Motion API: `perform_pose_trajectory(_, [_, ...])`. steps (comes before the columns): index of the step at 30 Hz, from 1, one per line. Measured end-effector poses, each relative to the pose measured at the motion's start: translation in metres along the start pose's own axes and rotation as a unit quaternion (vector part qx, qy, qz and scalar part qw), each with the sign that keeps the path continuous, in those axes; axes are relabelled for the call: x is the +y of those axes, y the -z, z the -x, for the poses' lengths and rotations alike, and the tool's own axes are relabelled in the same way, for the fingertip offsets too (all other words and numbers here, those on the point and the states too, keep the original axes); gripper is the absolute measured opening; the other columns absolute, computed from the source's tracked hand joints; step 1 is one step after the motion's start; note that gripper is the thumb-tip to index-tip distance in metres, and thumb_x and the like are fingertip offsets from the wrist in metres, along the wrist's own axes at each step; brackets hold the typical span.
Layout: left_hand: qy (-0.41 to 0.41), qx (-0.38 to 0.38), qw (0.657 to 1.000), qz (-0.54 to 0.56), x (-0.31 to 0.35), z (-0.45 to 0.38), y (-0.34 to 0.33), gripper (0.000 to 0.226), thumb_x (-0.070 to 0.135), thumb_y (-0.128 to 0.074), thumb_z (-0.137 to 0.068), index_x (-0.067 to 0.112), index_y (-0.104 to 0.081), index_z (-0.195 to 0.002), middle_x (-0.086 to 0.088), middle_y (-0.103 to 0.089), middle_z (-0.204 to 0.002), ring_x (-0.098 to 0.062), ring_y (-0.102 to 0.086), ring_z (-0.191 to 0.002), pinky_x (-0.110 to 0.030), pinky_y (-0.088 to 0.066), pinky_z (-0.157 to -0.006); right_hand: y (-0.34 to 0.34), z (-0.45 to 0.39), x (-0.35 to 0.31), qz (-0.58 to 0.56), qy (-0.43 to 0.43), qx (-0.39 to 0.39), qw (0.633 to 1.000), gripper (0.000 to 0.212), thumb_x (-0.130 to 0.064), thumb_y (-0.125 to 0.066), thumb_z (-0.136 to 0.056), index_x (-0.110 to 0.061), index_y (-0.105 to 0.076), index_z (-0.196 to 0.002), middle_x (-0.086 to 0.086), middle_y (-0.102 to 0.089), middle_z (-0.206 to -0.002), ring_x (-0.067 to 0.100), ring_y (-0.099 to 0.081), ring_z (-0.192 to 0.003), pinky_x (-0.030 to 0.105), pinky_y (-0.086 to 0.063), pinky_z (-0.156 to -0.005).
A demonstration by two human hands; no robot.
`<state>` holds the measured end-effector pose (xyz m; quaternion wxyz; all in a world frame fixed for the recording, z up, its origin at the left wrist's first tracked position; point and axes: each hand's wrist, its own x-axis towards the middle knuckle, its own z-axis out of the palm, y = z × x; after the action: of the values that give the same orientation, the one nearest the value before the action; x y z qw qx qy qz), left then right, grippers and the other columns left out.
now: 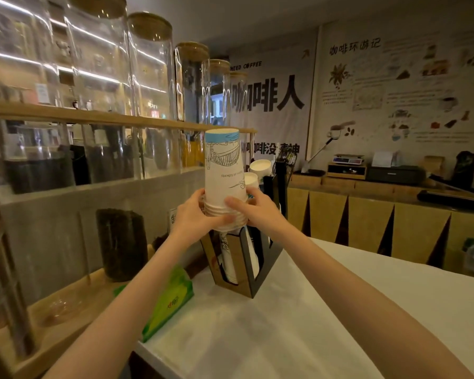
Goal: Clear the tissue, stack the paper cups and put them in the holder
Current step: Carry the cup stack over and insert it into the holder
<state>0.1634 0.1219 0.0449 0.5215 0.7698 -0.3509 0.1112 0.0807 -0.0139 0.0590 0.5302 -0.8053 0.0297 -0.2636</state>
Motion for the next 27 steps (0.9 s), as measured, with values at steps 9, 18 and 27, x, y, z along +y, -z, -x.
perform_pose_trajectory(9, [0.038, -0.058, 0.997, 0.015, -0.020, -0.006, -0.013, 0.080, 0.034, -0.080, -0.055, 0.021, -0.041, -0.124, -0.002, -0.056, -0.126, -0.018, -0.053, -0.106, -0.028, -0.043, -0.078, -0.006, -0.002, 0.018, 0.092, -0.011, -0.021, 0.996, 0.072, -0.038, -0.068, -0.075, -0.016, -0.032, -0.133, 0.002, -0.051, -0.131, 0.015, -0.050, -0.108, 0.022, -0.042, -0.080])
perform_pose_trajectory(18, [0.041, -0.108, 0.993, -0.040, -0.030, -0.006, -0.018, 0.049, 0.042, -0.067, -0.070, 0.016, -0.061, -0.111, 0.005, -0.044, -0.108, -0.010, -0.042, -0.099, -0.026, -0.036, -0.078, -0.012, 0.000, 0.051, 0.030, -0.151, -0.034, 0.988, 0.091, -0.059, -0.062, -0.069, -0.014, -0.023, -0.138, 0.003, -0.045, -0.137, 0.013, -0.045, -0.108, 0.025, -0.041, -0.078])
perform_pose_trajectory(27, [0.024, -0.052, 0.995, 0.078, -0.026, 0.000, -0.021, 0.072, 0.025, -0.077, -0.064, 0.024, -0.041, -0.126, 0.008, -0.051, -0.114, -0.012, -0.049, -0.103, -0.022, -0.041, -0.076, -0.021, 0.005, 0.057, 0.011, -0.194, -0.052, 0.980, 0.088, -0.069, -0.047, -0.073, -0.018, -0.022, -0.141, 0.006, -0.031, -0.148, 0.025, -0.031, -0.131, 0.035, -0.026, -0.086])
